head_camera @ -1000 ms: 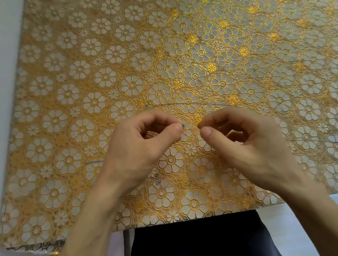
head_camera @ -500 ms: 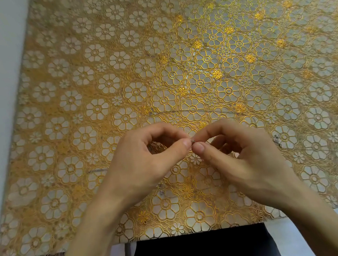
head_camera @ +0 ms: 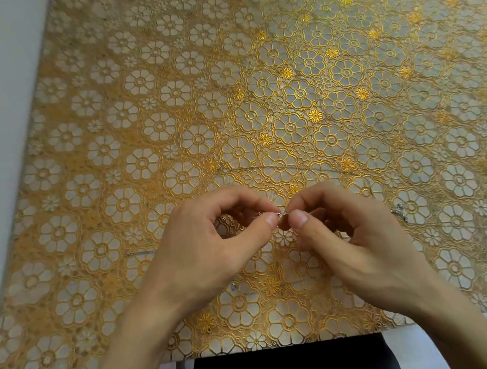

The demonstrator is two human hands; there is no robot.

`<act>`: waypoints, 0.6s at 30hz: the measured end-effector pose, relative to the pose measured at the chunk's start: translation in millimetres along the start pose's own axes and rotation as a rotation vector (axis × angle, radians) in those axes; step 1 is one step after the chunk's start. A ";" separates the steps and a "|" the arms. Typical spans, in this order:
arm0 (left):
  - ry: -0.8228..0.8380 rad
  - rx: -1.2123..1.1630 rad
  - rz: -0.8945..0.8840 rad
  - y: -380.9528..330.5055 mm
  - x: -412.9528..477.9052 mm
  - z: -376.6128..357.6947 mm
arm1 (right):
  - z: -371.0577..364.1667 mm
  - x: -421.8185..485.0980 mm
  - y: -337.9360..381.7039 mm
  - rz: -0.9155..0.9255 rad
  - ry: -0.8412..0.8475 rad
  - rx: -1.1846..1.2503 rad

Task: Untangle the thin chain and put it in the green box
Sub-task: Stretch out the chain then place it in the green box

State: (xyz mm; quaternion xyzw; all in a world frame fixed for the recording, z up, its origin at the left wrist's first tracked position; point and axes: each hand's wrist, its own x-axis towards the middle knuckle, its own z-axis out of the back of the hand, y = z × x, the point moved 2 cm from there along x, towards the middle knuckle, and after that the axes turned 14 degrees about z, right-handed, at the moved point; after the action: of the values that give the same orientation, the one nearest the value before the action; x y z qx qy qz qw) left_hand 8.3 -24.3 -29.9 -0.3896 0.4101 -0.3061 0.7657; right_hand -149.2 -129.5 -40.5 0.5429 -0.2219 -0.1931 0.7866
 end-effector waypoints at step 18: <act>-0.063 0.053 -0.079 -1.9 0.0 -5.9 | 1.6 1.1 2.6 0.012 -0.015 -0.034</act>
State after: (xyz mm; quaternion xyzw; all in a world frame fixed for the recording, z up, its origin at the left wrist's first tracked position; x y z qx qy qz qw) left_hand 2.8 -27.3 -30.4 -0.3945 0.3621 -0.3344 0.7755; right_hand -149.0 -130.5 -37.4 0.5268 -0.2275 -0.1962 0.7951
